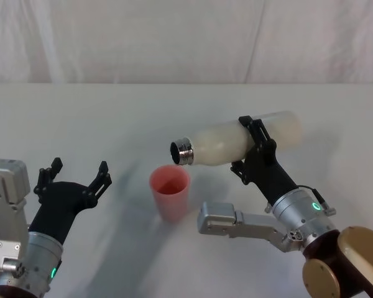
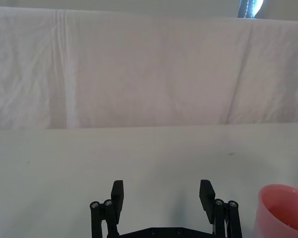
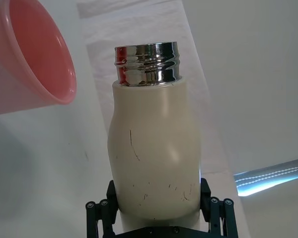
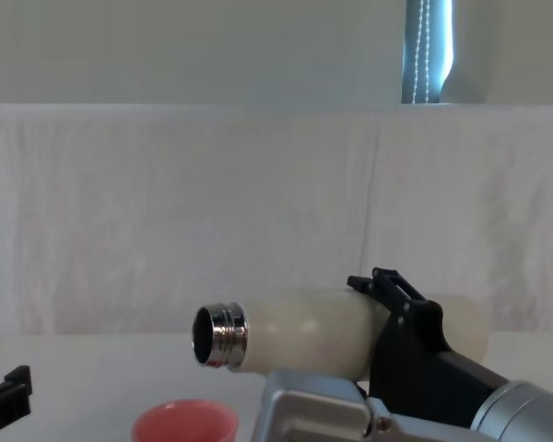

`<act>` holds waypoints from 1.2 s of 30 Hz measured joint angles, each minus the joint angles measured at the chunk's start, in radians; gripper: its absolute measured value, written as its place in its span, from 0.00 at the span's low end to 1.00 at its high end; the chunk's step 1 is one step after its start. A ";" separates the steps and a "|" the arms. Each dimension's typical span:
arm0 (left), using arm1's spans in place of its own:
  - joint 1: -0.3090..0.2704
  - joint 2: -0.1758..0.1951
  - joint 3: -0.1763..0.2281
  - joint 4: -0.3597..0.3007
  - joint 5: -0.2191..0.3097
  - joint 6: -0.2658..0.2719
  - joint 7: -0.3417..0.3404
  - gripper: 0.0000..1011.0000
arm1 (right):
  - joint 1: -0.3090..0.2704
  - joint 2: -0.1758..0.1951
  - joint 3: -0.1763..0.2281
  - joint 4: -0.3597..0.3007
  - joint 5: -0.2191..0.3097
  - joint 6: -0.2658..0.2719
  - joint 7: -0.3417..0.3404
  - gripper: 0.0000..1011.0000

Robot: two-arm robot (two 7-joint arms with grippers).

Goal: Grasp the thermos with one hand and pour water into the cup lid.

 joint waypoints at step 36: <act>0.000 0.000 0.000 0.000 0.000 0.000 0.000 0.99 | 0.029 0.044 -0.037 -0.028 -0.052 0.030 0.038 0.96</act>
